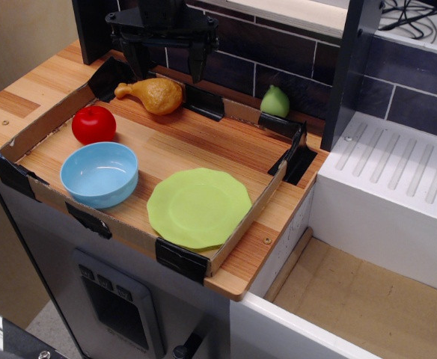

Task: Put bowl on plate

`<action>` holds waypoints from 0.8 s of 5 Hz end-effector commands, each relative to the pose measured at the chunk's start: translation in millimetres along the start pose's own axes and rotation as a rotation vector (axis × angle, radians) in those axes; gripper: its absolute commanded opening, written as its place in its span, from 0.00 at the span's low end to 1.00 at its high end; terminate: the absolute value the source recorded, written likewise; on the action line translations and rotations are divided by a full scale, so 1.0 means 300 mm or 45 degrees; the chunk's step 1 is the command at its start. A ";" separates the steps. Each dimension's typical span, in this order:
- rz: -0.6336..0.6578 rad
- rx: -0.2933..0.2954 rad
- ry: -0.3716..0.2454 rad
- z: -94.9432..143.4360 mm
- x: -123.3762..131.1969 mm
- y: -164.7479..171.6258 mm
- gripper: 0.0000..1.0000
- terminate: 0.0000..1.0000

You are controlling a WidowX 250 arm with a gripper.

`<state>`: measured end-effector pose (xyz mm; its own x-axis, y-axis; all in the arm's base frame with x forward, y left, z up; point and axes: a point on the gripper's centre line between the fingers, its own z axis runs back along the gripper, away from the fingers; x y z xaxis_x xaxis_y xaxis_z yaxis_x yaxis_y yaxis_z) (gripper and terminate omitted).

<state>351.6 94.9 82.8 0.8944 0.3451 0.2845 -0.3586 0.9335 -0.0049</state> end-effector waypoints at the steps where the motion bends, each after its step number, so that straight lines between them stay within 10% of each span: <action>1: 0.000 0.000 0.000 0.000 0.000 0.000 1.00 0.00; 4: -0.173 -0.033 -0.018 0.086 -0.169 0.165 1.00 0.00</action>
<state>274.7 118.1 74.4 0.9450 0.2209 0.2410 -0.2279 0.9737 0.0010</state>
